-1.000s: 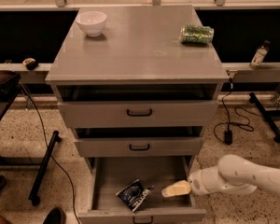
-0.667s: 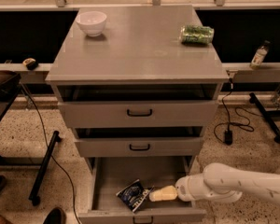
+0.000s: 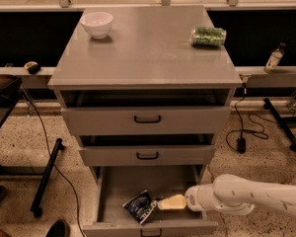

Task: Pick blue chip bag from bottom drawer and place on counter

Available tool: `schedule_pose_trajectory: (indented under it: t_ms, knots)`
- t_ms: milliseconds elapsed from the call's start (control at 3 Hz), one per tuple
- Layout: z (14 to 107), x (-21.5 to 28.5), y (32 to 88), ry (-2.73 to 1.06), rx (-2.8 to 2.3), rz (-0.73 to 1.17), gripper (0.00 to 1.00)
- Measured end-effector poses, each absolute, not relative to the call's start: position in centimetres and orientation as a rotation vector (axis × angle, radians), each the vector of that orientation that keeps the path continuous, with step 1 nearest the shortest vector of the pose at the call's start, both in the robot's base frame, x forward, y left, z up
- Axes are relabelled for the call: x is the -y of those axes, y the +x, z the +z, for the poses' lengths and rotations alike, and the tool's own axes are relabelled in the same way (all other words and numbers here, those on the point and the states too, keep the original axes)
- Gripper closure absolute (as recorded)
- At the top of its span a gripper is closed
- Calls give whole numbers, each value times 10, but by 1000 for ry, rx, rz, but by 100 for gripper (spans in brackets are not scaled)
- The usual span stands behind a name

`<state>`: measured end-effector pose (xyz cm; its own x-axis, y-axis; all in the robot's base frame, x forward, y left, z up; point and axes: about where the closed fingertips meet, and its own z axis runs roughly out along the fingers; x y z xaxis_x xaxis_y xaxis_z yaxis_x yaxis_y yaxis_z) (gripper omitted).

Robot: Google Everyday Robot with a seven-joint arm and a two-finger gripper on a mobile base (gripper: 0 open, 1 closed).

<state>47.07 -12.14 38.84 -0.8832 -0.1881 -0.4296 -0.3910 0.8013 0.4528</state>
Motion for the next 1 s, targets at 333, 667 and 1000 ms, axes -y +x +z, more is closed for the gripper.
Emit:
schedule_pose_trajectory:
  t_ms: [333,667,1000]
  knots:
    - [363,106,485,-346,-2681,779,0]
    - [305,79,506,-236,-2770,772,0]
    - [259,62,514,-147,-2807,792,0]
